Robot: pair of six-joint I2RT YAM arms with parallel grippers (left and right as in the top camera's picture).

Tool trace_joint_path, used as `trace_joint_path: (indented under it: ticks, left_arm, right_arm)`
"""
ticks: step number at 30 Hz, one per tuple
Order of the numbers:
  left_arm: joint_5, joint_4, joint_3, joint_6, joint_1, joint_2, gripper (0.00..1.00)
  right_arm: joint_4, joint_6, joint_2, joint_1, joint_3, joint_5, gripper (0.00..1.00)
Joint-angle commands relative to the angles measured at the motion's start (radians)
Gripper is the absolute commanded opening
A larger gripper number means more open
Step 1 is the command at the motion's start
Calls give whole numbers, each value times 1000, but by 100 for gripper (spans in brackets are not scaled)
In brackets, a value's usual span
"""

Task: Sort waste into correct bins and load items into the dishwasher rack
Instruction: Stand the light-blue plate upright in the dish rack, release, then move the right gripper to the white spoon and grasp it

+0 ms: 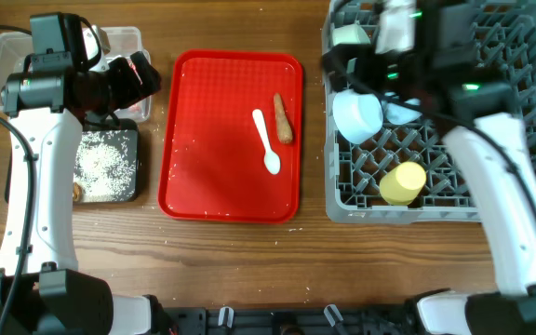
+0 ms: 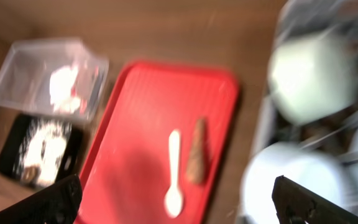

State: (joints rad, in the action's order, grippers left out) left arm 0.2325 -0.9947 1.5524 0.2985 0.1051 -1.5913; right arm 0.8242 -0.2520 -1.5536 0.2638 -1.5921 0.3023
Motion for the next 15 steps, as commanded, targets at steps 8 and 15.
trace_joint_path:
  ticks: [8, 15]
  left_arm:
    - [2, 10, 6, -2, 5, 0, 100]
    - [2, 10, 6, -2, 5, 0, 100]
  right_arm:
    - [26, -147, -276, 314, 30, -118, 94]
    - [19, -114, -446, 375, 30, -167, 64]
